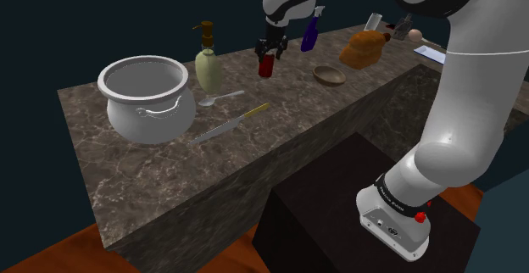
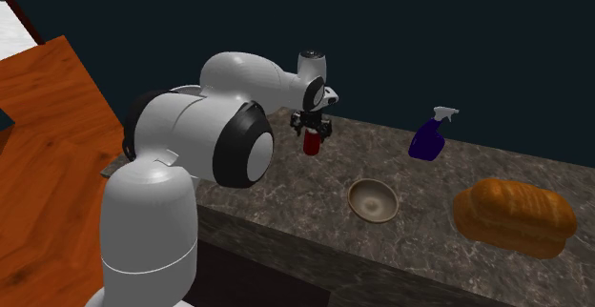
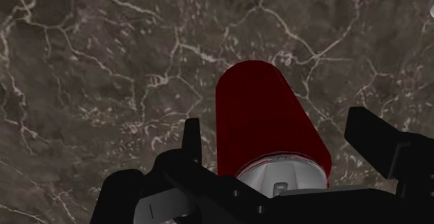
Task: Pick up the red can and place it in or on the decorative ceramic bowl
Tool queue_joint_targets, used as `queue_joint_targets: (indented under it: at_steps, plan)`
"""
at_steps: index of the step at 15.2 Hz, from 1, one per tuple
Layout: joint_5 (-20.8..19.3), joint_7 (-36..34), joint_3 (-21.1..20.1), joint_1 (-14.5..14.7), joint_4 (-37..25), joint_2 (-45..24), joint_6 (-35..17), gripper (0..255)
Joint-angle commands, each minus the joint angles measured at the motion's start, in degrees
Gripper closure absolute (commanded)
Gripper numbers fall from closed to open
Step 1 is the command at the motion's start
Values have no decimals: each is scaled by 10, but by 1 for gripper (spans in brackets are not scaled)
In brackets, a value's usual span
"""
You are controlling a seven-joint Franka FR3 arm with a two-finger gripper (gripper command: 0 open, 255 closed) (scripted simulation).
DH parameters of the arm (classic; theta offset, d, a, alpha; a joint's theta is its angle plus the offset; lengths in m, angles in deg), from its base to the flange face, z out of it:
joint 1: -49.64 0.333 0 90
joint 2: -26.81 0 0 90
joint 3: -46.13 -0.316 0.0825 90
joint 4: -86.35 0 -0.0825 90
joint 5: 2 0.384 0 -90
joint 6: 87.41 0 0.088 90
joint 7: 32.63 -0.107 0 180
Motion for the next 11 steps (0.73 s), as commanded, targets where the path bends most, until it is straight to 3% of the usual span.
queue_joint_targets:
  at_steps: [1, 5, 6, 11]
  plan:
    - [0, 0, 0, 0, 0, -1, -1, 0]
    - [0, 0, 0, 0, 0, -1, -1, 0]
    - [0, 0, 0, 0, 0, -1, -1, 255]
    - [0, 0, 0, 0, 0, -1, -1, 255]
